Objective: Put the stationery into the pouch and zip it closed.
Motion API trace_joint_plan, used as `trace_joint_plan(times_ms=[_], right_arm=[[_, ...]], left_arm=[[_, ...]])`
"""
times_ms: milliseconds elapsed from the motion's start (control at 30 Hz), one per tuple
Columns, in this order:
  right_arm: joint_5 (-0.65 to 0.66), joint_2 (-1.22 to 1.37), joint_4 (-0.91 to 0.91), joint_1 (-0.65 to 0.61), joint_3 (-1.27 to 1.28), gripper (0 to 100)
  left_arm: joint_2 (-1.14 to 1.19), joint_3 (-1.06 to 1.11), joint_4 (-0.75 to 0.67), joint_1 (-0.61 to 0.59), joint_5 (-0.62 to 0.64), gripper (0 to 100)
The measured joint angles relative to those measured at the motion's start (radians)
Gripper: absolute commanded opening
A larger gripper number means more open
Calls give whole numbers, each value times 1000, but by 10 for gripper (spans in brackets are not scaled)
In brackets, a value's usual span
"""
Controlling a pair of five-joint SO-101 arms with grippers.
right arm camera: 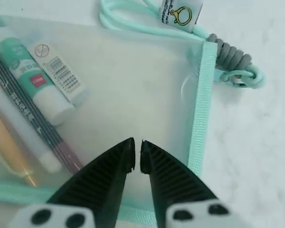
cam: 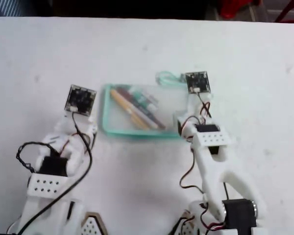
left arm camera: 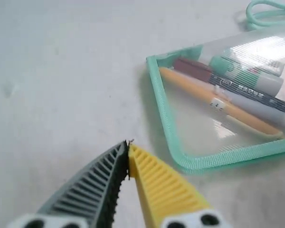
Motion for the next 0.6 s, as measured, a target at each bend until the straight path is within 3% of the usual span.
trace_joint_plan(times_ms=[400, 500, 600], right_arm=[[34, -9, 2, 44, 0, 17], [78, -84, 91, 51, -15, 17], [89, -216, 244, 52, -55, 17]], left_arm=[[0, 14, -2, -2, 0, 24], [0, -49, 35, 0, 0, 24], [0, -175, 167, -2, 0, 24]])
